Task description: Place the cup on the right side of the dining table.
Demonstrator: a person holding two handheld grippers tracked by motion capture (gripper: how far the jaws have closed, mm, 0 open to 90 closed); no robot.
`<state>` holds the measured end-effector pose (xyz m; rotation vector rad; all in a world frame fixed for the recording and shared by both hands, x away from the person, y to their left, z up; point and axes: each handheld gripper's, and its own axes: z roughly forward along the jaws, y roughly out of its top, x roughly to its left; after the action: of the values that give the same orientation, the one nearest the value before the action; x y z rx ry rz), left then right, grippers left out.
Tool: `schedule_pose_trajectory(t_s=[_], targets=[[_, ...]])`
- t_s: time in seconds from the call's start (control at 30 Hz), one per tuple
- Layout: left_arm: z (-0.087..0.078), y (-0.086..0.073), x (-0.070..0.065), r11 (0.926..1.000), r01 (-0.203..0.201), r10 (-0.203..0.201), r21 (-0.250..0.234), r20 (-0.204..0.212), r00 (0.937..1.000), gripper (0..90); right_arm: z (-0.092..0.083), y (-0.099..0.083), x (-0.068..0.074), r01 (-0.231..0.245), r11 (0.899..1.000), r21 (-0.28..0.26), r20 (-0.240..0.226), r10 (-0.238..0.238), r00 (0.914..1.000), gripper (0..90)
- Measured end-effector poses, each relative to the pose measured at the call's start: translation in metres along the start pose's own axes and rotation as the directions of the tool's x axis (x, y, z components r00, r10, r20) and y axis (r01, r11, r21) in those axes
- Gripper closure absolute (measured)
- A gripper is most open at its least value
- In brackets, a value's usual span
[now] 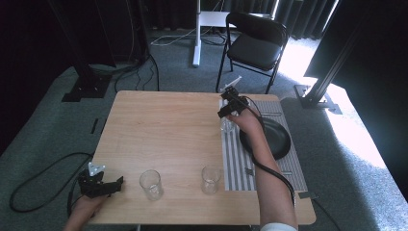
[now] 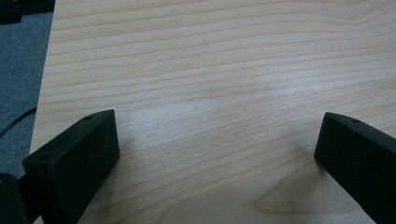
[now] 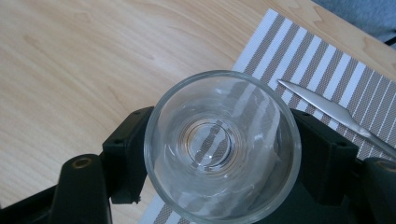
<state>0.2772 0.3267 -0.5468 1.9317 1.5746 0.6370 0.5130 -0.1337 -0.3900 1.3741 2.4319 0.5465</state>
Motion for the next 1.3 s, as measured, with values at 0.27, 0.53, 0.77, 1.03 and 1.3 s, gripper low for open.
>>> schedule_pose_trajectory(t_s=[0.27,0.53,0.77,1.03,1.3], targets=[[0.000,0.000,0.000,1.0000,0.004,-0.004,-0.001,-0.002,1.0000,0.3,0.010,0.014,-0.018,-0.049,0.999,0.011,0.053,0.048,0.9975,27.9],[0.000,0.000,0.000,1.0000,0.003,-0.003,0.000,-0.002,1.0000,0.3,0.023,0.022,-0.035,-0.112,0.993,0.024,0.085,0.109,0.9903,27.9],[0.000,0.000,0.000,1.0000,0.004,-0.004,-0.001,-0.002,1.0000,0.3,0.038,0.023,-0.050,-0.172,0.985,0.032,0.098,0.168,0.9809,27.9],[0.000,0.000,0.000,1.0000,0.003,-0.003,0.000,-0.002,1.0000,0.3,0.054,0.025,-0.054,-0.186,0.980,0.065,0.097,0.179,0.9790,27.8],[0.000,0.000,0.000,1.0000,0.003,-0.003,0.000,-0.002,1.0000,0.3,0.061,0.021,-0.059,-0.224,0.973,0.056,0.082,0.219,0.9722,27.7]])
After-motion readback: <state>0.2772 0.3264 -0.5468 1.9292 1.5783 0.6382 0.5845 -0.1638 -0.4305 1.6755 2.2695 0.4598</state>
